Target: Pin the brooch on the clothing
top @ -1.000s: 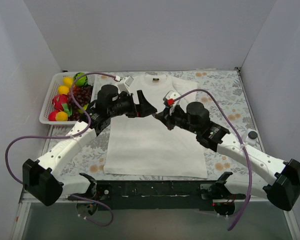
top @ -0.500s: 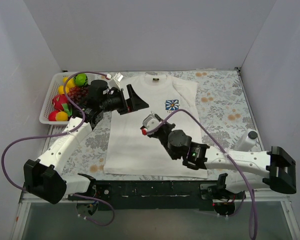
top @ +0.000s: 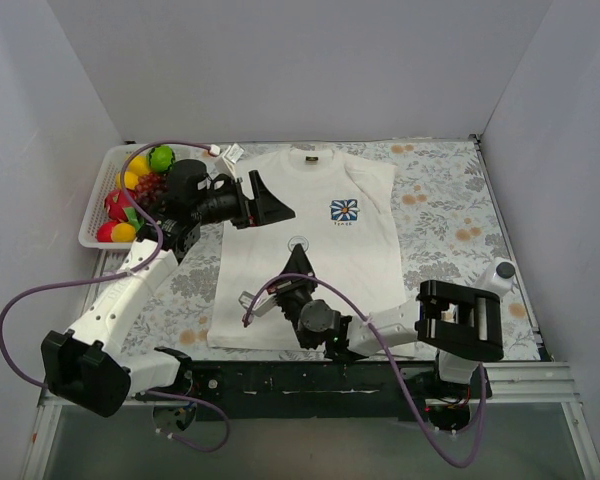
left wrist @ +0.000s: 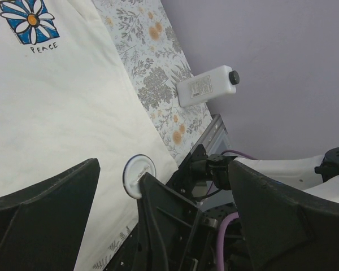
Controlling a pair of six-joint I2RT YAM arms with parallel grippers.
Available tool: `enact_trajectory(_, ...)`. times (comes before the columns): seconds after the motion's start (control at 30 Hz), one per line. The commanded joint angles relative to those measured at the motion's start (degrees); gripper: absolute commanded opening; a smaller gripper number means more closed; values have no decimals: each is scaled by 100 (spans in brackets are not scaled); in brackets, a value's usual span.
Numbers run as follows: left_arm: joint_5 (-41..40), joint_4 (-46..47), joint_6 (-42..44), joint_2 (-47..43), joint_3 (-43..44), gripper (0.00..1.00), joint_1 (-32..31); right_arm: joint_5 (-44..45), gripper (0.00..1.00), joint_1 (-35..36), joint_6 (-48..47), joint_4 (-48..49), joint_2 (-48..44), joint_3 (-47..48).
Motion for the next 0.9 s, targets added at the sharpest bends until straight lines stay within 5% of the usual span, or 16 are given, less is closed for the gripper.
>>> enact_trajectory(0.0, -107, -166, 282, -178, -31, 98, 76, 96, 1, 163, -717, 4043, -441, 370)
enact_trajectory(0.3, 340, 79, 177, 24, -154, 86, 93, 7, 1, 286, -999, 4043, -441, 467)
enact_trajectory(0.63, 991, 431, -43, 60, -382, 48, 93, 69, 1, 286, -937, 4043, -433, 475)
enact_trajectory(0.87, 1466, 432, -43, 95, -549, 45, 93, 157, 1, 260, -955, 4043, -397, 502)
